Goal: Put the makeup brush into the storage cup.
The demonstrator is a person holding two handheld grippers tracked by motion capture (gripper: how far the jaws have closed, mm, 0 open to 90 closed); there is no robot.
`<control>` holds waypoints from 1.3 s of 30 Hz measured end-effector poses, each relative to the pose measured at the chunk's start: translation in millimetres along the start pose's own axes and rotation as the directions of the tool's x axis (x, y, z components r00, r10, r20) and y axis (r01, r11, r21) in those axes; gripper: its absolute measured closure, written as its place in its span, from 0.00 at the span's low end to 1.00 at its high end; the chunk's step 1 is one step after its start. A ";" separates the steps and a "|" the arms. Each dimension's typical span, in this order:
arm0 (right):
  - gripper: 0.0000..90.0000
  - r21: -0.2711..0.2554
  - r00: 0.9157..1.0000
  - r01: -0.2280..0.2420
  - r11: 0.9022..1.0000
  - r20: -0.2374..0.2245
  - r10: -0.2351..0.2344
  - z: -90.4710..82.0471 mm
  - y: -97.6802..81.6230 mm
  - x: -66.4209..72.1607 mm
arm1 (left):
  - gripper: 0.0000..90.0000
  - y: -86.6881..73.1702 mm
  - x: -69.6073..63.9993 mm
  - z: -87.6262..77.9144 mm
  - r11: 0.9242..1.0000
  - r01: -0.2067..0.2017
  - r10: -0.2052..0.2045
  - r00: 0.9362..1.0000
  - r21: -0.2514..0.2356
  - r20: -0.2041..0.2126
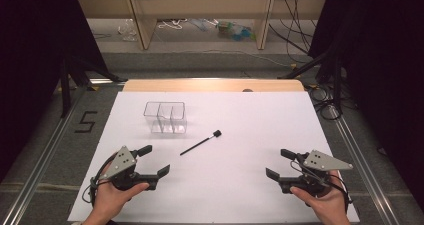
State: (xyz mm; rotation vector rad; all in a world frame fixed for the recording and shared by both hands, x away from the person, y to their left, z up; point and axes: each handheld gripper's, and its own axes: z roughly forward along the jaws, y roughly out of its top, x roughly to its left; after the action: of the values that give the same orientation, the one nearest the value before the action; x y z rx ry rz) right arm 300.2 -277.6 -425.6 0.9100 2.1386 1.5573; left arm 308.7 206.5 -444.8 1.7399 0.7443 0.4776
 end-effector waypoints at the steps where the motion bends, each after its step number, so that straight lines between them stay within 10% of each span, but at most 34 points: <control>1: 0.20 0.000 1.000 0.000 1.000 0.000 0.000 -0.2 0.1 0.1 | 0.13 -0.3 -0.4 0.3 1.000 0.003 -0.003 1.000 0.003 0.000; 10: 0.20 0.011 1.000 0.000 1.000 -0.008 0.000 0.4 0.8 2.3 | 0.15 0.3 -2.1 0.6 1.000 0.006 -0.006 1.000 0.007 -0.009; 19: 0.20 0.014 1.000 0.029 0.999 0.007 -0.029 1.6 0.5 -0.2 | 0.18 16.1 -0.4 21.4 0.989 -0.050 0.053 0.998 0.138 -0.023; 28: 0.21 0.022 1.000 0.003 1.000 -0.011 -0.003 2.5 -0.4 0.9 | 0.21 32.0 1.1 47.0 0.967 -0.089 0.091 0.996 0.240 0.004; 30: 0.21 0.009 1.000 0.026 1.000 -0.004 -0.026 3.2 -0.4 -0.4 | 0.22 34.0 2.9 54.9 0.949 -0.104 0.106 0.994 0.297 0.008; 39: 0.21 0.055 1.000 0.018 0.998 0.001 -0.019 1.3 0.1 0.4 | 0.24 40.4 5.8 75.8 0.920 -0.122 0.123 0.992 0.374 0.022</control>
State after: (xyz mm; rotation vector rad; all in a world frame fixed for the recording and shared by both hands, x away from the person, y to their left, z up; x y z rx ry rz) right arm 300.7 -276.4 -425.9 0.9064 2.1923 1.4948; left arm 372.0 150.5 -428.5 2.1542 0.7670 0.4419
